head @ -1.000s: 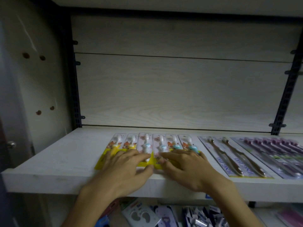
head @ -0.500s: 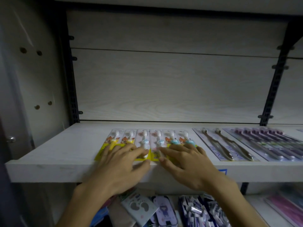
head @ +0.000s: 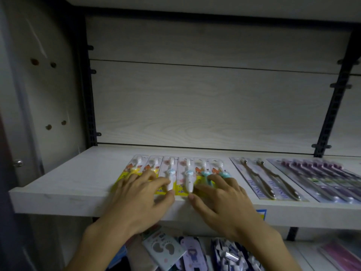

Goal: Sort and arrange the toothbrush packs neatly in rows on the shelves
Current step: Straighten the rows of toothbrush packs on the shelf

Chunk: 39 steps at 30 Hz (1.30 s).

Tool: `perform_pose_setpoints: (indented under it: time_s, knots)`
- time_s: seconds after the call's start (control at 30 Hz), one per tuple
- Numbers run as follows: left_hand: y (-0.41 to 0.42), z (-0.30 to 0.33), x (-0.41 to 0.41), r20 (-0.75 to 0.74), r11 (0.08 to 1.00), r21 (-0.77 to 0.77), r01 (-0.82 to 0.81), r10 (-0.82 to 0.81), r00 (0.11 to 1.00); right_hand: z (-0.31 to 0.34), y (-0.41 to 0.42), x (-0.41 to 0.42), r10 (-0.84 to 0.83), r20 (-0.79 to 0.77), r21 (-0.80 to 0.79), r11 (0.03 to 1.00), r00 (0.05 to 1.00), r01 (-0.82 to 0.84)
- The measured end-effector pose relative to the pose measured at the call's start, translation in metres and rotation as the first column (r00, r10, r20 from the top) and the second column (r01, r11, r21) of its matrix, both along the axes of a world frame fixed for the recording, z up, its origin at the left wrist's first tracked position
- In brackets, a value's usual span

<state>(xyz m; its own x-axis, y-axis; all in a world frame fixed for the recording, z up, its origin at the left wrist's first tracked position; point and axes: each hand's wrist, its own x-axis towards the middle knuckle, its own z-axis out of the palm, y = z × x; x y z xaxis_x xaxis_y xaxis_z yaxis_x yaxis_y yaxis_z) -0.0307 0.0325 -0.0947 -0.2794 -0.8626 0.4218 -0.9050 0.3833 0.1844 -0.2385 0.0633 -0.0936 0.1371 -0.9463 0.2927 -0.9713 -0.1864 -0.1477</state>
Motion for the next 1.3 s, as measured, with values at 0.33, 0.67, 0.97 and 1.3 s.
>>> perform_pose_setpoints:
  time_s: [0.33,0.67,0.97,1.3]
  knots:
    - [-0.001,-0.007,-0.003,-0.004,0.999,-0.015,-0.051,0.051,0.999,0.000,0.001,-0.001,-0.054,-0.028,0.006,0.998,0.998,0.054]
    - [-0.003,-0.009,-0.001,0.011,0.996,-0.032,-0.077,0.078,0.997,-0.004,0.000,-0.006,-0.088,-0.051,-0.030,0.996,0.995,0.086]
    - [0.001,-0.008,-0.003,0.047,0.993,0.033,-0.111,0.110,0.993,-0.004,-0.001,-0.007,-0.076,-0.031,-0.053,0.996,0.997,0.074]
    - [0.008,-0.004,-0.005,0.103,0.991,0.060,-0.119,0.112,0.988,-0.002,-0.001,-0.007,-0.044,-0.027,-0.029,0.999,0.999,0.044]
